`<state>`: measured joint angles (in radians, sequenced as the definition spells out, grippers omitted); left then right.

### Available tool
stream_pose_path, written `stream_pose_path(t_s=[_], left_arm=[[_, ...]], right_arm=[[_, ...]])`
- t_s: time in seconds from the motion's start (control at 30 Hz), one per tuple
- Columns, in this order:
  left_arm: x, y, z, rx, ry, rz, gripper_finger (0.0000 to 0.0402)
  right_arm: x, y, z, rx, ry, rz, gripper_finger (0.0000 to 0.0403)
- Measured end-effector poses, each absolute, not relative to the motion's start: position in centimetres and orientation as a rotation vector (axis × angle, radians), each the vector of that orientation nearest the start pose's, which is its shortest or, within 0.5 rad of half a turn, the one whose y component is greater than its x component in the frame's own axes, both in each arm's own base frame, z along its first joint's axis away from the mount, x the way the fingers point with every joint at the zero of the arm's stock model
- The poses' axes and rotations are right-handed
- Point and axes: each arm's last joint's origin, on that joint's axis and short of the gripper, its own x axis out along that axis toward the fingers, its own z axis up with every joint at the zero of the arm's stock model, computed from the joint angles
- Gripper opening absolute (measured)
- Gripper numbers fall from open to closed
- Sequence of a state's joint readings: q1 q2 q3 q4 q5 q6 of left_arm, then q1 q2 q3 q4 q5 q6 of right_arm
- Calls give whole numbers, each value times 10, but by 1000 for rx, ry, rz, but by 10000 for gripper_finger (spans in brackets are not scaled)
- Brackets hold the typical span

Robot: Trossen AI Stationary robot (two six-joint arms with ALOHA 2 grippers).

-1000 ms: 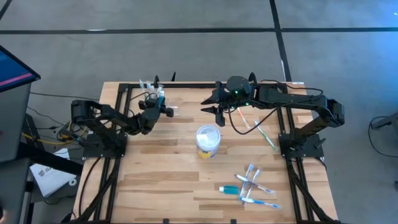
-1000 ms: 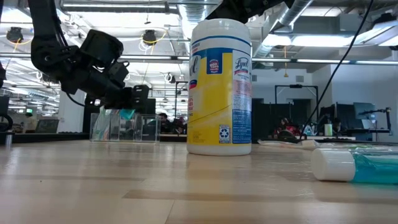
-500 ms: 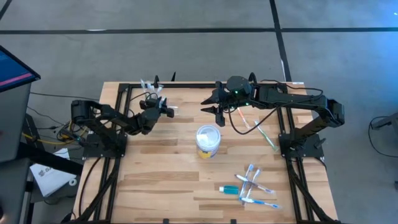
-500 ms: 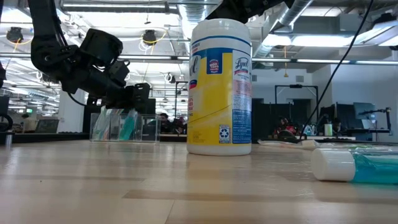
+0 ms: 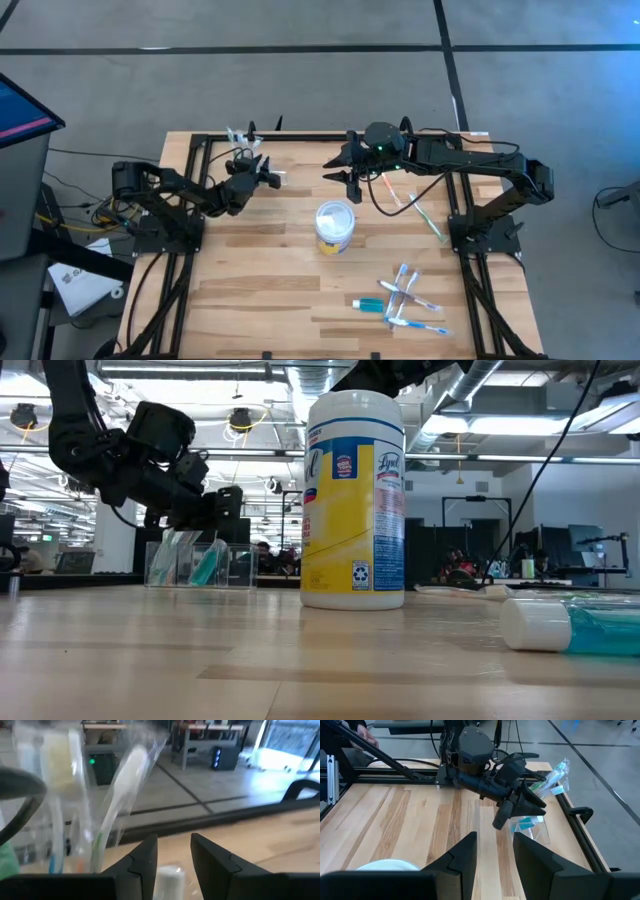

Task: Pick & Place toothbrushing station
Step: Put the top purple toothbrush into the transparent organizer

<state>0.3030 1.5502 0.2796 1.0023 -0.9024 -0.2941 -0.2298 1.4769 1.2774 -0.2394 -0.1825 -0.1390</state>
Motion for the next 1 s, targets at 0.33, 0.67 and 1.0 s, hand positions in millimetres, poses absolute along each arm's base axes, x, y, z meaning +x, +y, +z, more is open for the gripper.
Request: stream_pose_path(t_s=[0.33,0.67,1.0], left_arm=[[213,59,168,-98,12,969,111],[219,27,181,-94,-14,585,111],[221,14,181,-97,-11,444,108]], right_arm=[[326,-71,335,-37,445,-17,118],[322,-70,330,-4,511,-18,118],[293,-64,339,18,621,-46,118]])
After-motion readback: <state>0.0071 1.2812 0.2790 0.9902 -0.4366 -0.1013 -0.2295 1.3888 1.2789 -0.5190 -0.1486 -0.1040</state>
